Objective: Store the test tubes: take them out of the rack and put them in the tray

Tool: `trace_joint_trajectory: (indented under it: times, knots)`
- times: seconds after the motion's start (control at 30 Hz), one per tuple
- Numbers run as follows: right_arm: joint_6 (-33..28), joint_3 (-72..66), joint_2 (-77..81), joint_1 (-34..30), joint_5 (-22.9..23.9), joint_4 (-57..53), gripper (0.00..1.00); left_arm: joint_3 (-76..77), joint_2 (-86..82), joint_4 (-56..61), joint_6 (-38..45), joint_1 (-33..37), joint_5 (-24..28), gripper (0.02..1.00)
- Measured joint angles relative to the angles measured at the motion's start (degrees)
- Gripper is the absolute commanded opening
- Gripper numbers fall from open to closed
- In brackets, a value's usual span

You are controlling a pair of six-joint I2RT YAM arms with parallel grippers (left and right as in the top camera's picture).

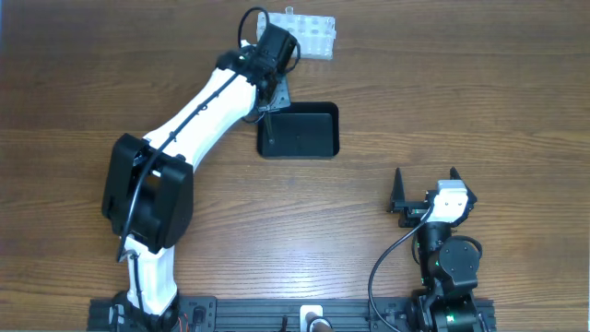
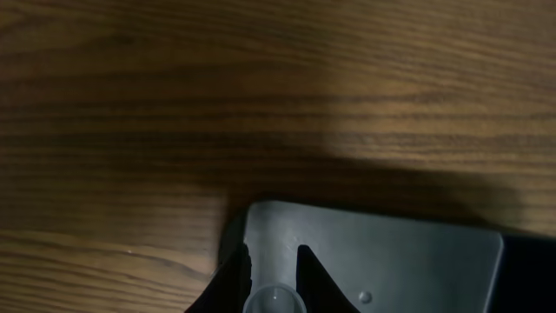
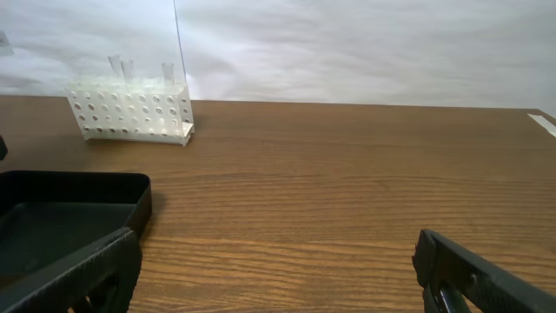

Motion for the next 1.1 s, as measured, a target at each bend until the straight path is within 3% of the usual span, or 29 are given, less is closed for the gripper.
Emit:
trace_joint_trajectory:
  times: [0.53, 0.83, 0.9, 1.1]
  knots:
    - [0.04, 0.0, 0.0, 0.0, 0.0, 0.0, 0.991, 0.0, 2.82, 0.0, 0.0, -0.48, -0.59, 0.075]
    - [0.04, 0.0, 0.0, 0.0, 0.0, 0.0, 0.991, 0.0, 3.54, 0.37, 0.0, -0.48, -1.31, 0.174]
    - [0.02, 0.0, 0.0, 0.0, 0.0, 0.0, 0.993, 0.0, 3.63, 0.63, -0.02, -0.48, -1.73, 0.261]
    - [0.0, 0.0, 0.0, 0.0, 0.0, 0.0, 0.991, 0.33, 3.63, 1.57, 0.2, -0.48, -3.39, 0.362]
